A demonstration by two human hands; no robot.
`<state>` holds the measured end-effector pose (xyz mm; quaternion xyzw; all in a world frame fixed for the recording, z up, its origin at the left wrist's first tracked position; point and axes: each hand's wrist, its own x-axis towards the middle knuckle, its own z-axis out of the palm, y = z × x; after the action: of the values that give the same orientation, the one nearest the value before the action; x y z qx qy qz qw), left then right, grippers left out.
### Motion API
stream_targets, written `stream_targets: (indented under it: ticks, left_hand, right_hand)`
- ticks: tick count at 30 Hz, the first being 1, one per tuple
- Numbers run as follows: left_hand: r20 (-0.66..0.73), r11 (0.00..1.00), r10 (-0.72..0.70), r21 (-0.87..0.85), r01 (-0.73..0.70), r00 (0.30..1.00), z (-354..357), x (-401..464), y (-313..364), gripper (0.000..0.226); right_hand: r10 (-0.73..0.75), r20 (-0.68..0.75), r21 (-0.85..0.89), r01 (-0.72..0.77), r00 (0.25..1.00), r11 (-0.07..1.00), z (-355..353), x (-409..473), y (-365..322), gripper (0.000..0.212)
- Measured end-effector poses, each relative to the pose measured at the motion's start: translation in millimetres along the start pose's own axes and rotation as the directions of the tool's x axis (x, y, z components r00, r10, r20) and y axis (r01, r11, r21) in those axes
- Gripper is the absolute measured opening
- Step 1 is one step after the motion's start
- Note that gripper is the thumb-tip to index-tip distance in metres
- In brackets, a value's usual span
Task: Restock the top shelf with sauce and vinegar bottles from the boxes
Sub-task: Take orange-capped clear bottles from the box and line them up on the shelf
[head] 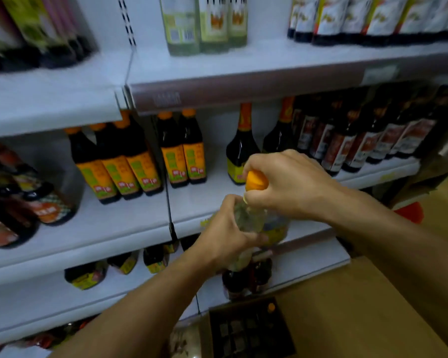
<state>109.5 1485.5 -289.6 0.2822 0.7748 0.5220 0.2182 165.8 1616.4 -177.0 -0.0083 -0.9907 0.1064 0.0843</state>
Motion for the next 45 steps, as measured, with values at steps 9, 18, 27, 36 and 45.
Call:
stream_targets:
  ticks: [9, 18, 27, 36, 45]
  left_hand:
    - [-0.106, 0.991, 0.126, -0.027, -0.129, 0.986, -48.1, -3.4, 113.3, 0.063]
    - [-0.245, 0.949, 0.275, -0.087, -0.303, 0.930, -84.0, 3.6, 203.7, 0.056]
    - [-0.277, 0.929, 0.357, 0.002, -0.371, 0.892, -118.5, 32.5, 274.6, 0.052]
    - [-0.337, 0.909, 0.388, -0.013, -0.416, 0.858, -137.2, 80.5, 330.3, 0.052]
    - [-0.444, 0.903, 0.379, -0.014, -0.429, 0.812, -131.7, 135.3, 360.6, 0.065]
  right_hand:
    - [-0.047, -0.172, -0.010, 0.046, 0.984, 0.999, -121.8, 24.3, -26.9, 0.027]
    - [-0.021, -0.455, -0.007, 0.020, 0.890, 1.000, -206.0, 58.3, -45.6, 0.029]
    - [-0.062, -0.568, 0.135, 0.167, 0.821, 0.977, -258.9, 96.6, -30.1, 0.044]
    - [-0.049, -0.389, 0.498, 0.255, 0.920, 0.829, -254.8, 114.4, 24.9, 0.043]
    - [-0.161, -0.176, 0.712, 0.238, 0.971, 0.661, -222.9, 131.4, 82.6, 0.026]
